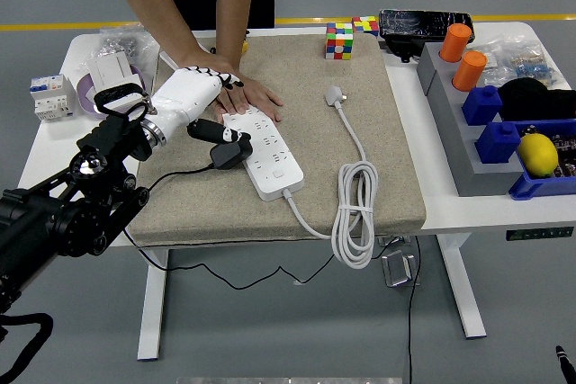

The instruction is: Pick up the plug,place it near the board,insert it into the board,press the button

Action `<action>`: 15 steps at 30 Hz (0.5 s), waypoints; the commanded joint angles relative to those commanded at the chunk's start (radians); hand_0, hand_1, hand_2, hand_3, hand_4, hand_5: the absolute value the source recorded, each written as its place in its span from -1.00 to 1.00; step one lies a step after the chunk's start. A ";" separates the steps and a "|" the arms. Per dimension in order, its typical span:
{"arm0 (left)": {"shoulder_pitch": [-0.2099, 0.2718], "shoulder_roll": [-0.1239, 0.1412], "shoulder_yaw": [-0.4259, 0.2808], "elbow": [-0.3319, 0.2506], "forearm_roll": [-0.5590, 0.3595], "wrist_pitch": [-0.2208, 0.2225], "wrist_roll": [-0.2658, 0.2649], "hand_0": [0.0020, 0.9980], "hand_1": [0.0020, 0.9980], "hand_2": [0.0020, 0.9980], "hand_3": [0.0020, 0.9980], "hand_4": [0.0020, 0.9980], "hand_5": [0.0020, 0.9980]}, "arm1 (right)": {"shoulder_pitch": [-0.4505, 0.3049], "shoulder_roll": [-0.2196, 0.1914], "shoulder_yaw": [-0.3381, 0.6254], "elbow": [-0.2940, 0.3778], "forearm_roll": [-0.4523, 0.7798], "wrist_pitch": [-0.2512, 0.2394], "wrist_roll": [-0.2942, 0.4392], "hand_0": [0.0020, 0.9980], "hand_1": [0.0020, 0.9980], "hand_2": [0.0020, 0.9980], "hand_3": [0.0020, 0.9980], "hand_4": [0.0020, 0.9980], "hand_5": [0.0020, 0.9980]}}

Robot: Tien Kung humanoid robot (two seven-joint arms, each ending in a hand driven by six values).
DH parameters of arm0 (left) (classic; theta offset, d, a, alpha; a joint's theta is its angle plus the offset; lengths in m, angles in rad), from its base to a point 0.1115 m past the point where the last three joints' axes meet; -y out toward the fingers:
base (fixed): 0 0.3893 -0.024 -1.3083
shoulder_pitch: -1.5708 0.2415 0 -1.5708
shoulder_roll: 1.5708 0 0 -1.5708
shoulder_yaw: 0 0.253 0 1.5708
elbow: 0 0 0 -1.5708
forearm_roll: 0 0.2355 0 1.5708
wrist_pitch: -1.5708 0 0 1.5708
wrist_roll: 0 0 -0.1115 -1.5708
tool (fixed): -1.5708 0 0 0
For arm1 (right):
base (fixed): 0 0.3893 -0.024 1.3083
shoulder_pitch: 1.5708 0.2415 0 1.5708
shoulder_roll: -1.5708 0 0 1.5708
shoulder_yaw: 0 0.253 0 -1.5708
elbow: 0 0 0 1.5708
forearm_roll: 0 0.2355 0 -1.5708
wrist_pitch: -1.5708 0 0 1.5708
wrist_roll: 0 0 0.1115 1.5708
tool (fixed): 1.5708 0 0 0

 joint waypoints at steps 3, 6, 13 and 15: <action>0.003 0.000 -0.005 -0.005 -0.002 0.002 0.000 0.53 0.62 0.53 0.63 1.00 0.31 | 0.000 0.000 0.000 0.000 0.000 -0.001 0.000 0.90 0.78 0.66 0.72 1.00 1.00; 0.010 0.004 -0.018 -0.021 -0.004 -0.002 0.002 0.53 0.62 0.53 0.63 1.00 0.31 | -0.002 0.001 0.000 0.000 0.000 0.000 0.000 0.90 0.78 0.66 0.72 1.00 1.00; 0.160 0.025 -0.214 -0.274 -0.202 -0.095 0.060 0.67 0.78 0.75 0.73 1.00 0.88 | -0.010 0.001 0.011 -0.001 -0.002 0.000 -0.001 0.90 0.78 0.66 0.72 1.00 1.00; 0.184 0.022 -0.242 -0.312 -0.240 -0.106 0.075 0.67 0.78 0.75 0.73 1.00 0.88 | -0.011 0.001 0.010 -0.002 0.001 0.001 -0.002 0.90 0.78 0.66 0.72 1.00 1.00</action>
